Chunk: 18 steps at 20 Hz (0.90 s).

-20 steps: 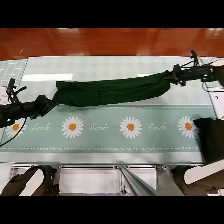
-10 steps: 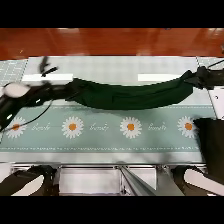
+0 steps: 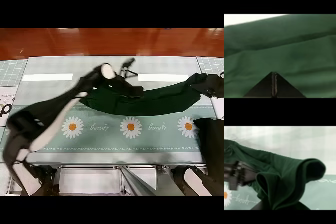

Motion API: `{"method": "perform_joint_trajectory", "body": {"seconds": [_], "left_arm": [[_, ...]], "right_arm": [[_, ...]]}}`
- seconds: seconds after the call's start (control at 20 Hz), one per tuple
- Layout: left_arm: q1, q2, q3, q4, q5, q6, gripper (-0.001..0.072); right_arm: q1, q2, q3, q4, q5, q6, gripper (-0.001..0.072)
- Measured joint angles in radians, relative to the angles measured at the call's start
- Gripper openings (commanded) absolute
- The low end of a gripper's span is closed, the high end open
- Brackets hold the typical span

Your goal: Fold the shirts.

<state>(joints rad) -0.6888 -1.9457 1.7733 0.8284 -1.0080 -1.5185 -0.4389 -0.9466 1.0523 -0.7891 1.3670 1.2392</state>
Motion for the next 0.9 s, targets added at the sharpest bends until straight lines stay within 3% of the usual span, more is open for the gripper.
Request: {"method": "perform_joint_trajectory", "body": {"seconds": [0.2, 0.45, 0.7, 0.9], "left_arm": [[-0.101, -0.138, 0.145, 0.000, -0.065, -0.077, 0.0017], [-0.129, -0.178, 0.203, -0.020, -0.089, -0.105, 0.0018], [0.043, -0.061, 0.181, 0.065, -0.189, -0.092, 0.0019], [0.253, 0.218, -0.027, 0.254, -0.221, -0.078, 0.0019]], "right_arm": [[0.004, 0.019, -0.005, 0.034, 0.011, 0.001, 0.0028], [0.074, 0.024, -0.006, 0.053, -0.018, 0.010, 0.0028], [0.198, 0.022, -0.006, 0.056, -0.102, 0.046, 0.0029], [0.354, -0.040, 0.008, 0.086, -0.186, 0.064, 0.0028]]}}
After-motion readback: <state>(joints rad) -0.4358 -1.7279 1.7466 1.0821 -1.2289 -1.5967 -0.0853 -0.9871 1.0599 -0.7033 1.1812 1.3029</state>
